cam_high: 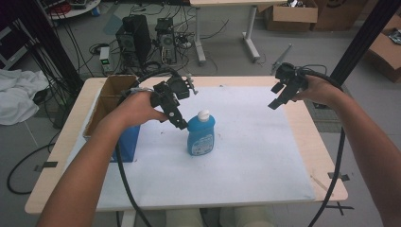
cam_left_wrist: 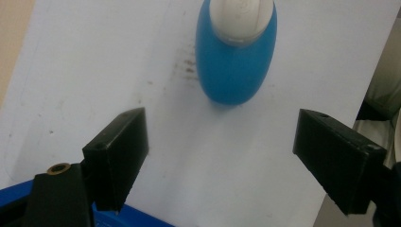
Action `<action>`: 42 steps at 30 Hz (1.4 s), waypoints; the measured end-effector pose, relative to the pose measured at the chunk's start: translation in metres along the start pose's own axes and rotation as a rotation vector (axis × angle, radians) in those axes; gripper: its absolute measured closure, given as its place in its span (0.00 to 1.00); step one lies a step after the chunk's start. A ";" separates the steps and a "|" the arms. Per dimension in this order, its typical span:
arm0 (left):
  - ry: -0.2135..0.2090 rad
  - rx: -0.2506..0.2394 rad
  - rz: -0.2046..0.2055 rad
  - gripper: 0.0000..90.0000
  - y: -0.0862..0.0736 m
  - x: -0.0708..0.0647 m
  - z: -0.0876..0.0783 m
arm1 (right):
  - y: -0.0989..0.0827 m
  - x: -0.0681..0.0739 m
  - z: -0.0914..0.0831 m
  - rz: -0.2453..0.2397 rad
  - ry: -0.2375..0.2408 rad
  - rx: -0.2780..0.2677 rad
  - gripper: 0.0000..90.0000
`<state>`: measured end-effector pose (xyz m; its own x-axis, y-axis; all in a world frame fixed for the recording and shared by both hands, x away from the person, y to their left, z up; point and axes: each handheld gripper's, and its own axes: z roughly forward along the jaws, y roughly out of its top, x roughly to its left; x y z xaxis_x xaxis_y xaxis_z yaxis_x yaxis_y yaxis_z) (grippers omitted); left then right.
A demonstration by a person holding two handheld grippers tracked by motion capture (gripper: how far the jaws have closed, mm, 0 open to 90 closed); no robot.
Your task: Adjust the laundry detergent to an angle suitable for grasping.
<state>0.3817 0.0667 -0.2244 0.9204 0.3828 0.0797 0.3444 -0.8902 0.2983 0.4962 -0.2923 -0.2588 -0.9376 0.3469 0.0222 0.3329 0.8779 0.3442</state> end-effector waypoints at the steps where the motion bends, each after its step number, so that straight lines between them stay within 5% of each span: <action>1: 0.000 0.002 0.000 0.22 0.000 0.000 0.000 | 0.000 0.001 0.000 0.000 -0.001 -0.001 0.19; 42: 0.017 -0.014 -0.016 0.22 -0.004 -0.007 -0.007 | 0.001 0.009 -0.002 -0.015 -0.004 0.000 0.19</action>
<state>0.3725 0.0693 -0.2197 0.9112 0.4017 0.0913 0.3567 -0.8803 0.3129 0.4876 -0.2889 -0.2565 -0.9422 0.3349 0.0128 0.3186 0.8832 0.3442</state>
